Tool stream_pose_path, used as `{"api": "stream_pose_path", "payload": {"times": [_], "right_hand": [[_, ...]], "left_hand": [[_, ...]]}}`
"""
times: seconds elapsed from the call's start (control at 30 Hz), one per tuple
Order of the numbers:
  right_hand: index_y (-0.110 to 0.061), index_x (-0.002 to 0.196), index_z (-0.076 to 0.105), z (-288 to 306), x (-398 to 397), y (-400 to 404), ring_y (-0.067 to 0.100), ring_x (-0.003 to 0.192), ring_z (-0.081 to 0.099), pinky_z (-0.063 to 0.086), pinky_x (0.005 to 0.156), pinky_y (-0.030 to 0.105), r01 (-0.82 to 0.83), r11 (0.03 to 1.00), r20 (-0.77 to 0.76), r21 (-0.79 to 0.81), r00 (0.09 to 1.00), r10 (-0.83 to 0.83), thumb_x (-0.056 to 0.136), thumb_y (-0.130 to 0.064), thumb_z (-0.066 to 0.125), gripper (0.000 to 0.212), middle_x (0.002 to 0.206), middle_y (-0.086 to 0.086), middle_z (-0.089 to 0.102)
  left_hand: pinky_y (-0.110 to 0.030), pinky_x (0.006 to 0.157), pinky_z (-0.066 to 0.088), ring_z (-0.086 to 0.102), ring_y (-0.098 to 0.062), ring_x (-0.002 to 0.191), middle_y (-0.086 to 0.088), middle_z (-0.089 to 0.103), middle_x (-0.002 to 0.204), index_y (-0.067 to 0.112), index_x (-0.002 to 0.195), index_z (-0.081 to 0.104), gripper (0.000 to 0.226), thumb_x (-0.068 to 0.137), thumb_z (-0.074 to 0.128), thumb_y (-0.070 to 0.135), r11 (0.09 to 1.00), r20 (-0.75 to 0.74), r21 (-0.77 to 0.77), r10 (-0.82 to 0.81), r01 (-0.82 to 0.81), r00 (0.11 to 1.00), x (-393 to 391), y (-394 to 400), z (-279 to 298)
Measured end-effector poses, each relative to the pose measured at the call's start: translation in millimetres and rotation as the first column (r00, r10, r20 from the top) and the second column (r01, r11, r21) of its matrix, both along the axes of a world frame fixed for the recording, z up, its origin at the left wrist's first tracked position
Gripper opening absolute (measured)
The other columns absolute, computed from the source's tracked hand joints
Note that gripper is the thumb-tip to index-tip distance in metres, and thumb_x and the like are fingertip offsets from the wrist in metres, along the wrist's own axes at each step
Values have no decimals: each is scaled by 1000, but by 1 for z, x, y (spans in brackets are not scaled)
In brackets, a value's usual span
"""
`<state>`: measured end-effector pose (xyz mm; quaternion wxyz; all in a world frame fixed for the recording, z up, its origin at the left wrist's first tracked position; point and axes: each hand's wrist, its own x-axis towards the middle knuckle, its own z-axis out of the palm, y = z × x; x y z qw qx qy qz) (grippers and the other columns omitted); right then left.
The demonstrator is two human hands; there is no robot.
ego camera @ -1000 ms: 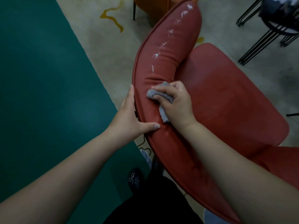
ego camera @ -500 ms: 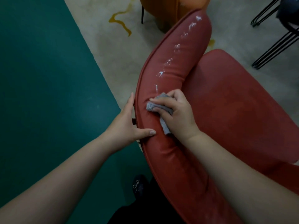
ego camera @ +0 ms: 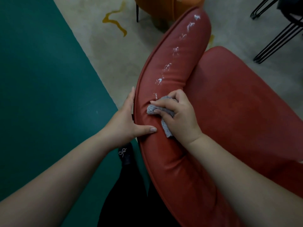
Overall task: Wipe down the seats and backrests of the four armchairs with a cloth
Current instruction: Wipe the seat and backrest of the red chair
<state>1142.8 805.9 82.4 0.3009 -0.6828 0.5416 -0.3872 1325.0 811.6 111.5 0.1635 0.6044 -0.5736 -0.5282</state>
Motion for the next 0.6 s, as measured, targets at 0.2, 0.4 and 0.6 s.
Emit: {"api": "stream_pose_path", "payload": {"times": [0.2, 0.4, 0.6], "right_hand": [[-20, 106, 71, 0, -13, 43, 1, 90, 52, 43, 82, 11, 29, 993, 127, 115, 991, -44, 77, -6, 73, 32, 95, 0, 49], [-17, 103, 72, 4, 6, 3, 9, 88, 52, 43, 85, 13, 83, 993, 116, 86, 989, -93, 76, -5, 74, 30, 93, 7, 48], [-20, 103, 70, 0, -25, -3, 4, 82, 48, 40, 82, 9, 126, 987, -26, 96, 992, -124, 76, 2, 73, 35, 93, 5, 46]], "left_hand": [[2, 91, 33, 37, 24, 119, 45, 16, 134, 37, 151, -10, 129, 67, 86, 27, 998, -28, 16, -58, 58, 998, 6, -8, -8], [-20, 107, 37, 34, 12, 131, 22, 10, 157, 42, 148, -18, 127, 73, 82, 18, 996, -97, 65, -59, 65, 994, 4, -4, -14], [0, 93, 34, 33, 27, 120, 28, 11, 152, 41, 148, -19, 126, 74, 81, 17, 995, -121, 66, -71, 80, 990, 6, -5, -17]]}}
